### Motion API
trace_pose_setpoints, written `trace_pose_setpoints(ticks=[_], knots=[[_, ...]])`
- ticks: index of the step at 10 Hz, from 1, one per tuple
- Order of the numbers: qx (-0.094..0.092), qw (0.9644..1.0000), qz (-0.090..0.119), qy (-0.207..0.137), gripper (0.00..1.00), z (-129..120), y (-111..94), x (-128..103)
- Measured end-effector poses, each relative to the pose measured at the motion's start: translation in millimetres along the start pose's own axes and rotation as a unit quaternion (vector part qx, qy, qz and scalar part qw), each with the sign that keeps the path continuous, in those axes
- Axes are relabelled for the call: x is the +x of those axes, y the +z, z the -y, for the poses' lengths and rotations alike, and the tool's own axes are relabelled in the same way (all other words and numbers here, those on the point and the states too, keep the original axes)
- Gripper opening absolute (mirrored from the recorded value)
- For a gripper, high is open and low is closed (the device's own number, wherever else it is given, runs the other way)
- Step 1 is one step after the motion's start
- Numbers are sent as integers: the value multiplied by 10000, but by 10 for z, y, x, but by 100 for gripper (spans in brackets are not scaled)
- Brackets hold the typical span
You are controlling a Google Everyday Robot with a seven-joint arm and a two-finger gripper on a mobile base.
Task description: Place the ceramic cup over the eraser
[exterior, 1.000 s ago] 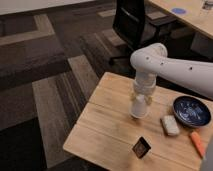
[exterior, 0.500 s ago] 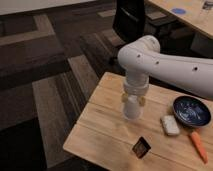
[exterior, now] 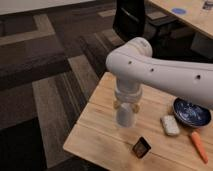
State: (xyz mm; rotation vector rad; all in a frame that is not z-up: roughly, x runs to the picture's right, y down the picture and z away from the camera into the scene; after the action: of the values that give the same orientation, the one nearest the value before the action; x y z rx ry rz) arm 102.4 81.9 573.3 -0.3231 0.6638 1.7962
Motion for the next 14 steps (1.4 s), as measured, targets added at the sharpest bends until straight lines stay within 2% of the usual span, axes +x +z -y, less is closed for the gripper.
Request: trace_pose_setpoints(ticks=[1,3,4,5,7,8,9,12,14], knots=[[41,9997,109,208,0,101,-62,67],[83,9990,194,383,0,189,-133,164],[125,9976,172,661,0,338,-132,253],[137,9966,173,799,0,411,-140,288],[73,9926,219,1196,0,615,-166,367],[-30,9911,149,1319,0,641,-106,416],[-52,9907,79,1356,0,646,-60,450],[-39,9893,-44,1459,0,678,15,550],[5,9869,-79,1613,0,745,36,611]])
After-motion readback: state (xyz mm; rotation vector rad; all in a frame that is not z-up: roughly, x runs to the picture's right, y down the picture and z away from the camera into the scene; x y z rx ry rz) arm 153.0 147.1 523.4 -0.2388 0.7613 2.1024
